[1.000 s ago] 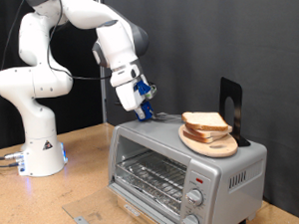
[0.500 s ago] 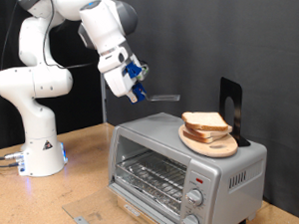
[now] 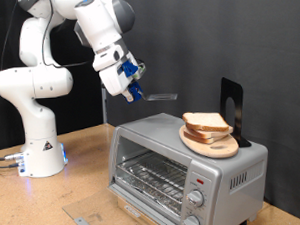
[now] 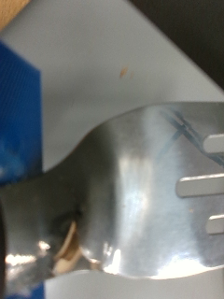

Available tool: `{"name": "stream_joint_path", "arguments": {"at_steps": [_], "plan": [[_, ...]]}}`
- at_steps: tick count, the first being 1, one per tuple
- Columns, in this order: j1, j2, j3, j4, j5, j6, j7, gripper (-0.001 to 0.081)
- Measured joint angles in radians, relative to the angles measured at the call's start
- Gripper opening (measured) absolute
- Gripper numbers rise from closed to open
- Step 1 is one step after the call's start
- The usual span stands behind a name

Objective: Make a piece of toast with the oven

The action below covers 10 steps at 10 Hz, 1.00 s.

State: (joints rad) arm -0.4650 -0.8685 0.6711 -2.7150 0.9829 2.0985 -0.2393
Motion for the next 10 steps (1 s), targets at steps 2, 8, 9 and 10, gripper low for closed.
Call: {"name": "stream_joint_path", "arguments": {"at_steps": [2,8,9,10], "plan": [[-0.064,0.014,-0.029,-0.003,-0.043,0.002,-0.058,0.0485],[-0.232,0.132,-0.089,0.016,-0.108,0.030,-0.249,0.0485],[-0.250,0.155,-0.089,0.025,-0.115,0.022,-0.253,0.0485],[-0.259,0.183,-0.090,0.042,-0.125,0.010,-0.253,0.0485]]}}
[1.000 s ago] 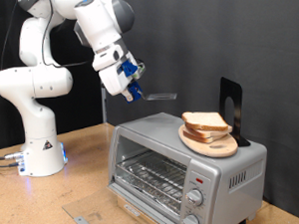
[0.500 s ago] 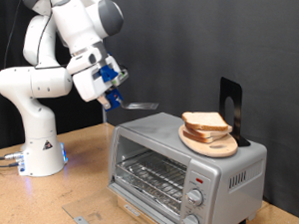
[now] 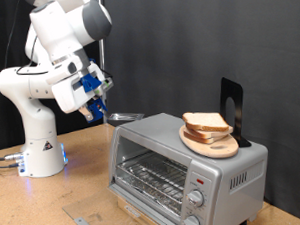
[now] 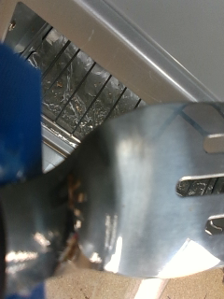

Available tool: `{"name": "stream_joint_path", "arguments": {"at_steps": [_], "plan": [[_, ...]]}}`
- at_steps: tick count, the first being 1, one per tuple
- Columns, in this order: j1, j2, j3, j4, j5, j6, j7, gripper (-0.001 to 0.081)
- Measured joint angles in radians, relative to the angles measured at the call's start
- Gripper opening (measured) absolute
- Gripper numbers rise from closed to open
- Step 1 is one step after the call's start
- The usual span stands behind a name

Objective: Make a piece of toast with the oven

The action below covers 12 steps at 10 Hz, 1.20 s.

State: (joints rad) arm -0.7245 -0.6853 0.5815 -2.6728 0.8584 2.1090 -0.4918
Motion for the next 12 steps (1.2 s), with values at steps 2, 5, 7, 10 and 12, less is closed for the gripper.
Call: {"name": "stream_joint_path", "arguments": {"at_steps": [2,5,7,10,12], "plan": [[0.000,-0.003,0.008,-0.005,0.006,0.015,0.000,0.0485],[0.004,0.006,0.076,0.002,0.052,0.099,0.010,0.0485],[0.003,0.028,0.144,0.032,0.059,0.145,0.057,0.0485],[-0.007,0.073,0.230,0.079,0.057,0.185,0.119,0.0485],[-0.015,0.089,0.264,0.096,0.056,0.197,0.143,0.0485]]}}
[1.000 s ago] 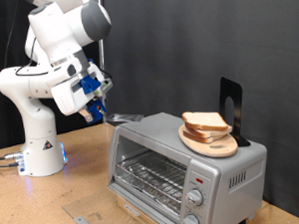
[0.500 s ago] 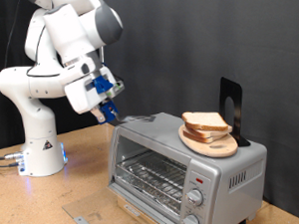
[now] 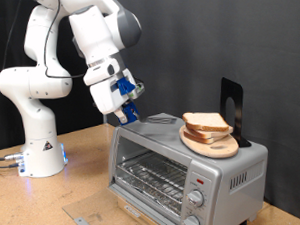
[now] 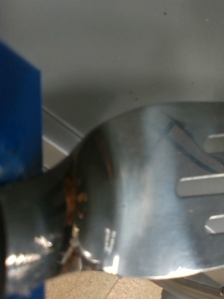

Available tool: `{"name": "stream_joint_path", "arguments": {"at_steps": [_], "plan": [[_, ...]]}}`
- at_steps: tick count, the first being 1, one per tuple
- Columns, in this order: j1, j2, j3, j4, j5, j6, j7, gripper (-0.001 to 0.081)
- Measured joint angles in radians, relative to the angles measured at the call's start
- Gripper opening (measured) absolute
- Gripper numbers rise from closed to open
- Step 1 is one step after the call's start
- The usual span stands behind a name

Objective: Make a piece of toast with the oven

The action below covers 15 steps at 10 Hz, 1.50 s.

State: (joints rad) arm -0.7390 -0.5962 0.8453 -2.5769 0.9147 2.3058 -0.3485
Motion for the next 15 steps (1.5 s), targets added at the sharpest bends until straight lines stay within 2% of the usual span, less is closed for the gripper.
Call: {"name": "stream_joint_path", "arguments": {"at_steps": [4,6,15], "plan": [[-0.026,0.019,0.060,0.027,-0.011,0.003,0.055,0.0485],[-0.034,0.024,0.074,0.036,-0.010,0.008,0.066,0.0485],[-0.034,0.025,0.058,0.041,-0.009,0.001,0.060,0.0485]]}}
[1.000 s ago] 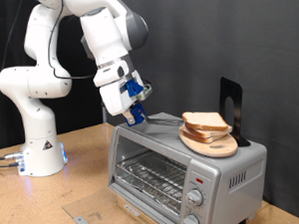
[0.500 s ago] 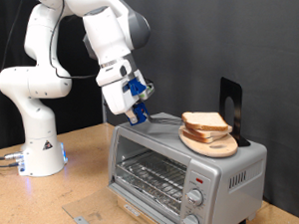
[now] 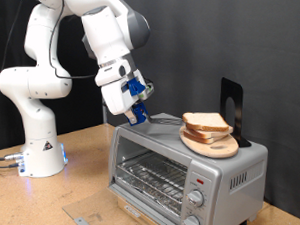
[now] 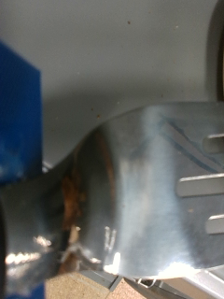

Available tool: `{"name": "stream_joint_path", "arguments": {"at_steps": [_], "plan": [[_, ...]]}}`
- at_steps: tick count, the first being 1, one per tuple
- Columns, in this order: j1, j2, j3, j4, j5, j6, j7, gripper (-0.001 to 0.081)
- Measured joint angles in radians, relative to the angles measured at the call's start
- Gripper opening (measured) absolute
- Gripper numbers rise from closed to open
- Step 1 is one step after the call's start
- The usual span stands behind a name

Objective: Make a piece of toast with the oven

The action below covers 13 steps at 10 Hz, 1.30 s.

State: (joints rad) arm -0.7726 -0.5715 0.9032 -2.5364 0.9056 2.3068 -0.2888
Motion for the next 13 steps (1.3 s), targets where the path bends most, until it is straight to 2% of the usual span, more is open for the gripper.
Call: {"name": "stream_joint_path", "arguments": {"at_steps": [5,13], "plan": [[0.000,0.000,-0.004,0.006,0.000,0.000,0.000,0.0485],[-0.010,0.000,0.070,0.012,0.000,0.062,0.051,0.0485]]}}
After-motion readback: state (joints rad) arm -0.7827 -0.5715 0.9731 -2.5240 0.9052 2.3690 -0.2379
